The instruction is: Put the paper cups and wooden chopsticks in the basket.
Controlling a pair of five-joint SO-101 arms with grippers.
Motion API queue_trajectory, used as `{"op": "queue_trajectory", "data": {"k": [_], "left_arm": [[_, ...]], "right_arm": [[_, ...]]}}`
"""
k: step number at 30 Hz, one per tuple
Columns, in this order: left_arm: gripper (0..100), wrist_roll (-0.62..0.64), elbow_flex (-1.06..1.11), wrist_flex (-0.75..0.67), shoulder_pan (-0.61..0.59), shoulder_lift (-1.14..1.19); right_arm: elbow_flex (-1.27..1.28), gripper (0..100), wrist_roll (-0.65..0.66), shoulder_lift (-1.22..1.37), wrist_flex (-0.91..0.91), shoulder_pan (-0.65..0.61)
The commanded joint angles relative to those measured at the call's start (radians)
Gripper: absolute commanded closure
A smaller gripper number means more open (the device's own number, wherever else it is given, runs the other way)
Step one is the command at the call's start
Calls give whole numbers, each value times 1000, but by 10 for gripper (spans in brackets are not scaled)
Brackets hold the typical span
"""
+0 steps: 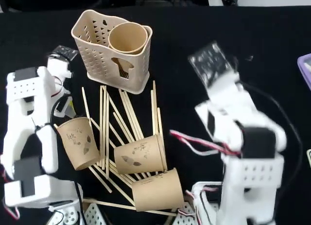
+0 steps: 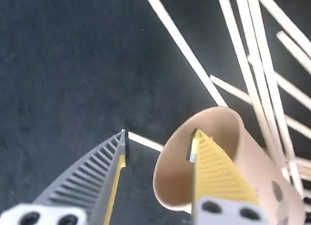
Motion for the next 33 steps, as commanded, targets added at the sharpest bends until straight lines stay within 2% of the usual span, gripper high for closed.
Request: {"op": "queue_trajectory", "data": {"k": [1,7,13,18,23,27,33], "left_arm": [[777,-153,-107,130,15,44],[780,-249,-269,428,96,34],[776,-253,-193,423,217,-37],[776,-325,-150,425,286,-181],[775,-482,-38,425,291,-315],[775,-624,73,423,248,-298],[775,-663,73,423,226,-210]], "right_arm": [[96,794,68,-113,-26,91],[183,794,92,-137,-58,115],[216,794,94,-137,-63,115],[220,794,92,-139,-60,117],[220,794,92,-137,-60,117],[222,795,92,-137,-55,117],[278,795,91,-142,-75,114]]}}
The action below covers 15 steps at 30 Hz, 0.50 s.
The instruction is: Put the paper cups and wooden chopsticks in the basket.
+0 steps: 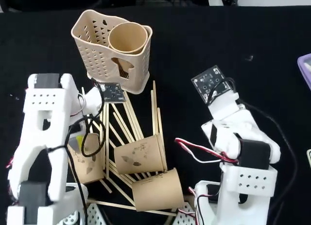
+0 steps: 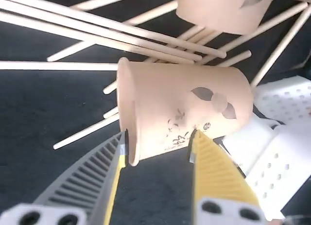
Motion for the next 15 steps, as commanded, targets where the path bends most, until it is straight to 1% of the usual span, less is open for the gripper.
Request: {"op": "queue_trajectory", "data": {"k": [1,4,9,12,15], "left_arm": [[775,-25,-7,11,-10,41],[775,-58,-8,11,-5,80],[779,-57,-13,11,12,97],[780,-12,1,11,73,97],[780,31,8,11,170,97]], "right_arm": [[21,796,8,-25,-44,18],[53,796,8,-25,-64,18],[79,796,8,-25,-86,18],[81,796,8,-25,-98,18],[81,796,8,-25,-98,18]]}}
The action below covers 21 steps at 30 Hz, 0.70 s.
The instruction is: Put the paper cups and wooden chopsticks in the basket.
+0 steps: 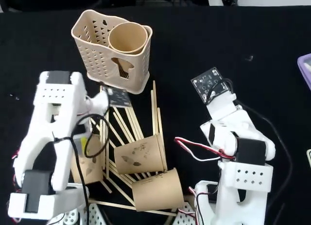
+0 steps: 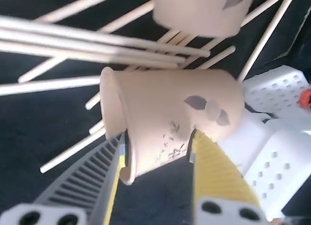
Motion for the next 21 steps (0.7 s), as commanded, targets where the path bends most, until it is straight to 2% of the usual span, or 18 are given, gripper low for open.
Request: {"op": "queue_trajectory", "data": {"k": [1,6,11,16,21], "left_arm": [[787,69,-2,11,136,-2],[970,115,-4,11,229,-2],[970,170,-7,12,236,-3],[970,250,-8,12,231,-35],[970,281,-45,12,110,-195]], "right_arm": [[-4,796,8,-25,-21,12],[-2,795,8,-25,-14,18],[-8,794,9,-25,-21,74],[-8,794,9,-25,-21,78],[-8,794,9,-25,-21,77]]}}
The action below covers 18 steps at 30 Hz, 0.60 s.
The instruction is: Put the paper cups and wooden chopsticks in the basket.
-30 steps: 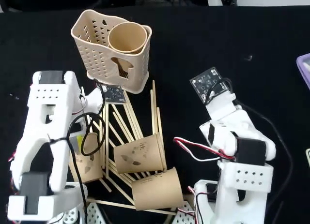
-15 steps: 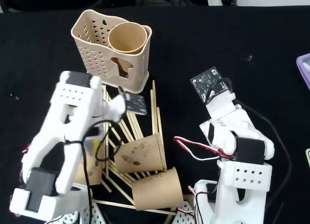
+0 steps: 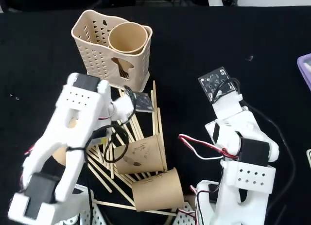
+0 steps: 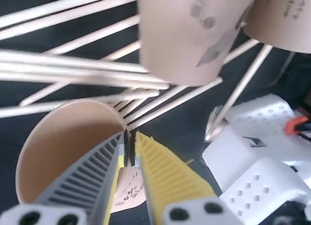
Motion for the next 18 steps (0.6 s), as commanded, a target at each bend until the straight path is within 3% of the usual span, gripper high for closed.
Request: {"op": "queue_trajectory", "data": {"k": [1,4,8,11,18], "left_arm": [[970,28,-59,12,-134,-183],[970,68,-96,11,-239,-313],[970,261,-185,-20,-318,-471],[970,494,-243,-161,-343,-585],[970,858,-280,-537,-337,-755]], "right_arm": [[-8,794,9,-25,-18,17],[-5,794,8,-25,-18,11],[-2,794,-60,-25,-41,9],[12,794,-141,-25,-91,9],[255,794,-276,-25,-351,9]]}}
